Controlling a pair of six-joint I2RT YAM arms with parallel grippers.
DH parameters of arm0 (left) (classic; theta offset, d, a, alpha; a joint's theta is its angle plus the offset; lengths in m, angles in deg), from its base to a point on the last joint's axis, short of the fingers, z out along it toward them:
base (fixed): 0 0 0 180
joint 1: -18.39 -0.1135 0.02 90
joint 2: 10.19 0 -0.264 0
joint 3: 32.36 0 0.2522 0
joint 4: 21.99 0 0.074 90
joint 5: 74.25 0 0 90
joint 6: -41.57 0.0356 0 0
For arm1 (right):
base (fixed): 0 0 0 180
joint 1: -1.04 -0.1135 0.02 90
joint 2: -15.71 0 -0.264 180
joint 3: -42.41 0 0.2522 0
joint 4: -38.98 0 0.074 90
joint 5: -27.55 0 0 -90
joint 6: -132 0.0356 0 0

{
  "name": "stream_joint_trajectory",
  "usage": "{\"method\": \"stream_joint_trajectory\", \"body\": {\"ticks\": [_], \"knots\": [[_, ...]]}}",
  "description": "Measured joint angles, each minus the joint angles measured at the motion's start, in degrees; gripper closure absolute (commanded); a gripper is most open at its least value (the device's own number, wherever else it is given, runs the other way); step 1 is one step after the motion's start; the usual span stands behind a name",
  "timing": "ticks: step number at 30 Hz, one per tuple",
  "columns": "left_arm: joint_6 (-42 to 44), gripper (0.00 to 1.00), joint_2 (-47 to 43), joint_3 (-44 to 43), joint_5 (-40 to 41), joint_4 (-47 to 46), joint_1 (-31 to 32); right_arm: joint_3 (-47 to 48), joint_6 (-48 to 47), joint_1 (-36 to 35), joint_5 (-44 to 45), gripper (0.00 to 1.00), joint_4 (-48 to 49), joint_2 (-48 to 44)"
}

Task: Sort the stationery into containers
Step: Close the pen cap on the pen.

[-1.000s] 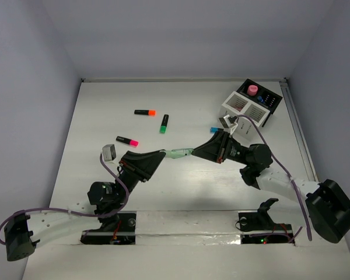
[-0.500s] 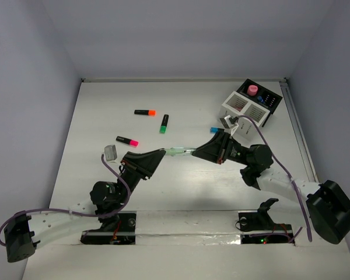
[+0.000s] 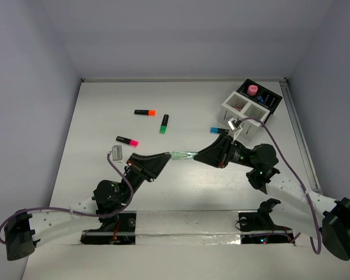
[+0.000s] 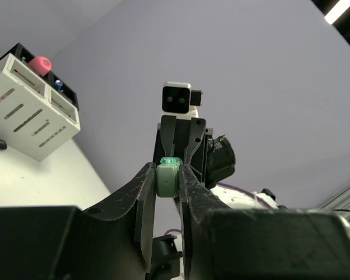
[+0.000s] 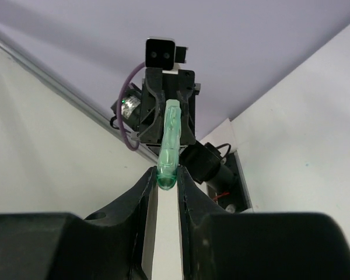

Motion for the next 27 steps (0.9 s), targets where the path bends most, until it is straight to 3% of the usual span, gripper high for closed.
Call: {"method": "stream_joint_trajectory", "body": {"ticks": [6, 27], "knots": [[0.55, 1.0, 2.69, 0.0, 0.57, -2.03, -0.37, 0.98, -1.88, 0.02, -0.57, 0.99, -2.89, 1.2], [3.15, 1.0, 10.14, 0.0, -0.39, -9.49, -0.9, 1.9, 0.13, 0.46, -3.76, 1.0, 2.89, 8.07]]}}
